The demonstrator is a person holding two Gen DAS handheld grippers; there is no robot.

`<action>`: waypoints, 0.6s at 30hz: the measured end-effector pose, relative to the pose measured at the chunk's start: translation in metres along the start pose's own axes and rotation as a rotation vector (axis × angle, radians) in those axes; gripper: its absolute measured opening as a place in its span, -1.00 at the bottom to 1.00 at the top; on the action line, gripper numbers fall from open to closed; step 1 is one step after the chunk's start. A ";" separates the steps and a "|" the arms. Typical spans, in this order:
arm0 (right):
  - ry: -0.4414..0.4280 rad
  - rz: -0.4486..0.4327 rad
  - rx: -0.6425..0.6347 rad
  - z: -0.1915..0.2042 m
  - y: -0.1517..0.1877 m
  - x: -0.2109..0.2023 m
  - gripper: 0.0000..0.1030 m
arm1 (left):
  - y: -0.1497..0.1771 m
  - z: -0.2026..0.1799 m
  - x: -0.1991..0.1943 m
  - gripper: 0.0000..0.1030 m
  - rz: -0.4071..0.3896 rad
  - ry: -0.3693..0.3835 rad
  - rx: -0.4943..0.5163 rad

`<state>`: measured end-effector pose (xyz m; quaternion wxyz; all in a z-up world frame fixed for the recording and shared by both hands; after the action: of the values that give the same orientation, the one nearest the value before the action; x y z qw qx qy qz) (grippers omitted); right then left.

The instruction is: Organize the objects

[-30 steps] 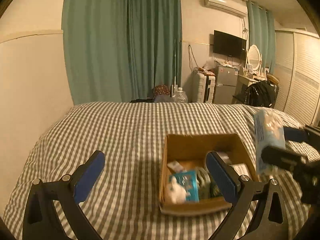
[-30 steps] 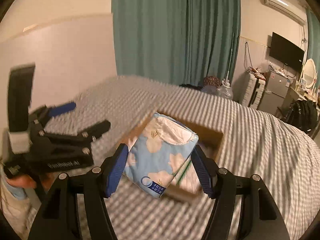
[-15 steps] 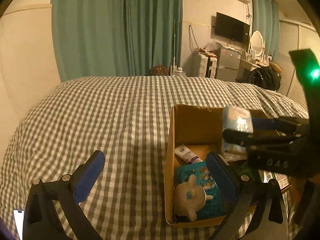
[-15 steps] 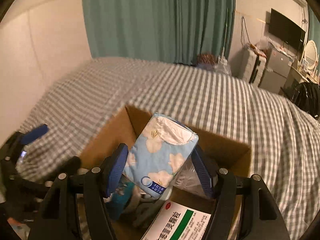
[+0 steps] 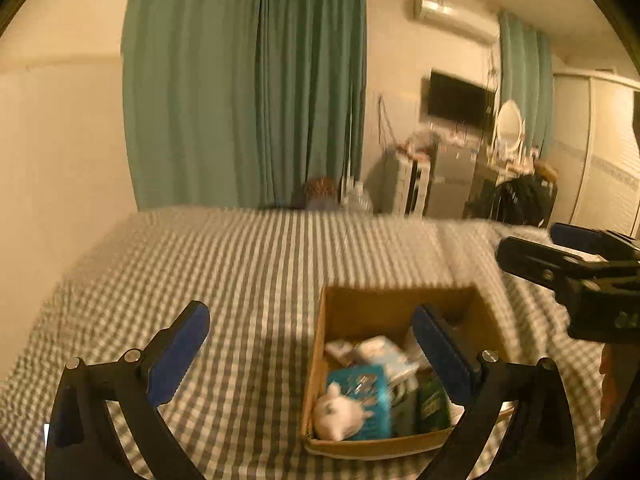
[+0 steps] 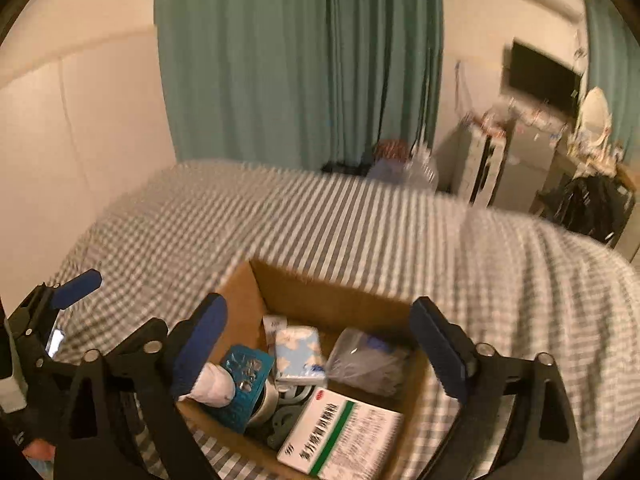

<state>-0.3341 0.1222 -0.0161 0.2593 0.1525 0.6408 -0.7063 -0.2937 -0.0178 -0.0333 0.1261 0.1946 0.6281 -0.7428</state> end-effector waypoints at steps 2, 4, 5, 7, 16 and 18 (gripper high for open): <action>0.023 -0.074 -0.003 0.000 -0.011 -0.038 0.99 | -0.017 -0.004 -0.026 1.00 -0.063 -0.015 0.014; 0.036 -0.133 -0.008 0.002 -0.020 -0.069 0.99 | -0.032 -0.010 -0.052 1.00 -0.116 -0.023 0.029; 0.041 -0.165 -0.014 0.003 -0.024 -0.085 0.99 | -0.038 -0.013 -0.065 1.00 -0.140 -0.025 0.037; 0.061 -0.224 -0.027 0.004 -0.029 -0.117 0.99 | -0.047 -0.019 -0.090 1.00 -0.180 -0.024 0.048; 0.126 -0.432 0.005 -0.009 -0.007 -0.216 0.99 | -0.041 -0.037 -0.153 1.00 -0.275 -0.017 0.048; 0.139 -0.442 0.032 -0.020 0.004 -0.220 0.99 | -0.031 -0.043 -0.154 1.00 -0.263 -0.012 0.049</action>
<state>-0.1543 0.1795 0.0979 0.0509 0.0606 0.6638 -0.7437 -0.1638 0.0211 0.0574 0.0264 0.1091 0.6293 -0.7690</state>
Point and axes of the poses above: each gripper's, at about its wrist camera, not at the fingertips, and x roughly the way its jaws point, z to its left, y to its underside, the point moved 8 cm from there along x, roughly the way its jaws point, and after that the axes turned 10 degrees about x, right-handed, at the moved point
